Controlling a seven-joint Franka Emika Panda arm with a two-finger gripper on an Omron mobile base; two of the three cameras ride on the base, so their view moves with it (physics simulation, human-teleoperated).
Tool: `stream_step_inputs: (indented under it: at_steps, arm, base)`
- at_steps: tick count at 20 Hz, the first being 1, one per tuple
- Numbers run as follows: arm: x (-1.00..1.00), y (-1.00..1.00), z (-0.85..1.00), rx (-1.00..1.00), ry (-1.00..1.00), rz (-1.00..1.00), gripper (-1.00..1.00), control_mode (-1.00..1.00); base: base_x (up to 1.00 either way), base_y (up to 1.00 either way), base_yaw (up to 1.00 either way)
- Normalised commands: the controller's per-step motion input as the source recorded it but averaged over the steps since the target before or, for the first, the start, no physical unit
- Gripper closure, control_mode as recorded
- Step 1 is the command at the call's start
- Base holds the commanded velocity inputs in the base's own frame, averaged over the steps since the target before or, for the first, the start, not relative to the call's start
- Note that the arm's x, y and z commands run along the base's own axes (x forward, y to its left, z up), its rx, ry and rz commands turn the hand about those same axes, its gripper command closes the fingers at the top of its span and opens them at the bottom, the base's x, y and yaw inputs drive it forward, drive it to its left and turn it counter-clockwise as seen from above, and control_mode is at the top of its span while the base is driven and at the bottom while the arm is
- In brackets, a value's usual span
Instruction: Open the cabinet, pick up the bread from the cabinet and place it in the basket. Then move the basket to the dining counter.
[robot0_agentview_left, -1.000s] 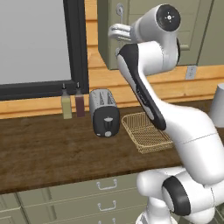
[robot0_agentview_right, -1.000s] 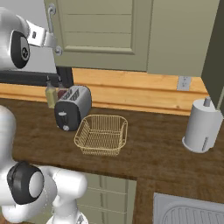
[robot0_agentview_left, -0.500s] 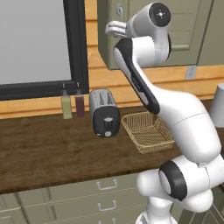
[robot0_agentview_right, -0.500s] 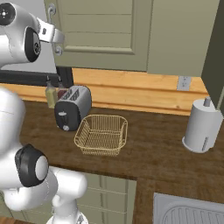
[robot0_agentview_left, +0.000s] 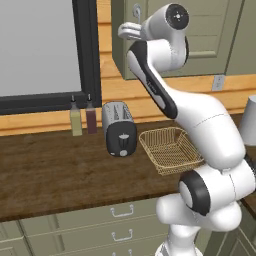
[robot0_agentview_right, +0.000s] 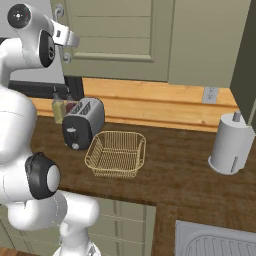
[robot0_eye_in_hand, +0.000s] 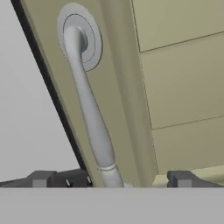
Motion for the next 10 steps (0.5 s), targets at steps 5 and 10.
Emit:
stream_step_inputs:
  at_steps: [5, 10]
  arm:
    - [0.34, 0.0, 0.0, 0.0, -0.01, 0.03, -1.0, -1.0]
    - [0.21, 0.07, 0.0, -0.01, -0.01, 0.02, -1.0, -1.0]
  base:
    - [0.0, 0.0, 0.0]
    - [0.0, 0.0, 0.0]
